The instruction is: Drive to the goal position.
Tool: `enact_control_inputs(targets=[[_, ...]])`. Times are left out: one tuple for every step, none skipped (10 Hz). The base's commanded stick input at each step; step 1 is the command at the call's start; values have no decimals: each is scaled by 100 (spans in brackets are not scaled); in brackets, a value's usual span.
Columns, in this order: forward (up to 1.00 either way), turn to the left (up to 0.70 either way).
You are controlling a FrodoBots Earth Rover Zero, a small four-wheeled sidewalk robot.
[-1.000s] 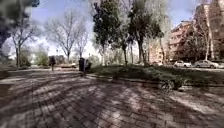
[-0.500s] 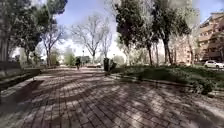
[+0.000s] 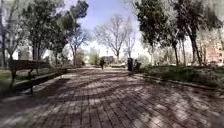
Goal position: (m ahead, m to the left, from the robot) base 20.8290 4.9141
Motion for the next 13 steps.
enact_control_inputs(targets=[[0, 0], [0, 0], [0, 0], [0, 0], [0, 0], [0, 0], [0, 0], [13, 0], [24, 0], [35, 0], [49, 0], [61, 0], [70, 0]])
